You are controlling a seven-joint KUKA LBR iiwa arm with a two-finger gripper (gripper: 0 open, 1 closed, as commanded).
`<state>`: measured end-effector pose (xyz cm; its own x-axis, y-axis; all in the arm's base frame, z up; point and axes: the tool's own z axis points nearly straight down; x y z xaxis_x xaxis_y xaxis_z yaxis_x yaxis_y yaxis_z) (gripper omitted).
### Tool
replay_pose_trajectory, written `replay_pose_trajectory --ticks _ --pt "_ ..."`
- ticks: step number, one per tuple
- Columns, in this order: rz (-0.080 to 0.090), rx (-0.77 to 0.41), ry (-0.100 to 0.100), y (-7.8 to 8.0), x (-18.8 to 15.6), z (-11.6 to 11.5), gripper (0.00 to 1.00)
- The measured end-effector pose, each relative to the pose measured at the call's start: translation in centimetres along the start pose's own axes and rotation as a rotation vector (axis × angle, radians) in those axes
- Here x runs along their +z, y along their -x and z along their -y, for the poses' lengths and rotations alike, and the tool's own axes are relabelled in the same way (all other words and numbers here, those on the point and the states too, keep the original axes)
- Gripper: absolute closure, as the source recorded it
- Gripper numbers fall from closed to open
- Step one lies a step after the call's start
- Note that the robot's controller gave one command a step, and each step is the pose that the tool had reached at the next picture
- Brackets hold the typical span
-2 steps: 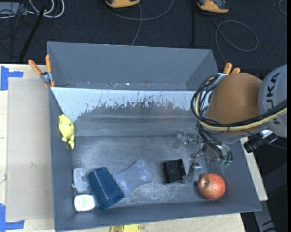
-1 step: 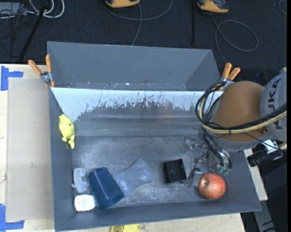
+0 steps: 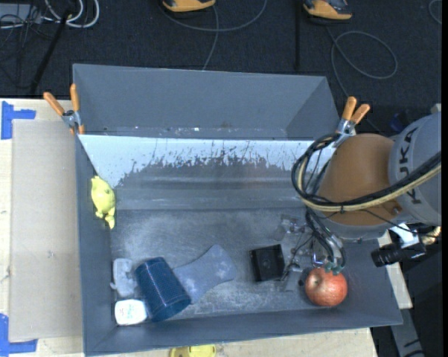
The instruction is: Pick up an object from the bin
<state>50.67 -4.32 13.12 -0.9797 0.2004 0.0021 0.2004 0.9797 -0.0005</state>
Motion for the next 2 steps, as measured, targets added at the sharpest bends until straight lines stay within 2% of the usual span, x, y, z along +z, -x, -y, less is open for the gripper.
replay_pose_trajectory --ticks 1,2 --pt "0.003 -0.250 0.001 -0.3 3.2 0.0 0.00" --pt "0.026 -0.001 0.004 0.5 5.4 -0.8 1.00"
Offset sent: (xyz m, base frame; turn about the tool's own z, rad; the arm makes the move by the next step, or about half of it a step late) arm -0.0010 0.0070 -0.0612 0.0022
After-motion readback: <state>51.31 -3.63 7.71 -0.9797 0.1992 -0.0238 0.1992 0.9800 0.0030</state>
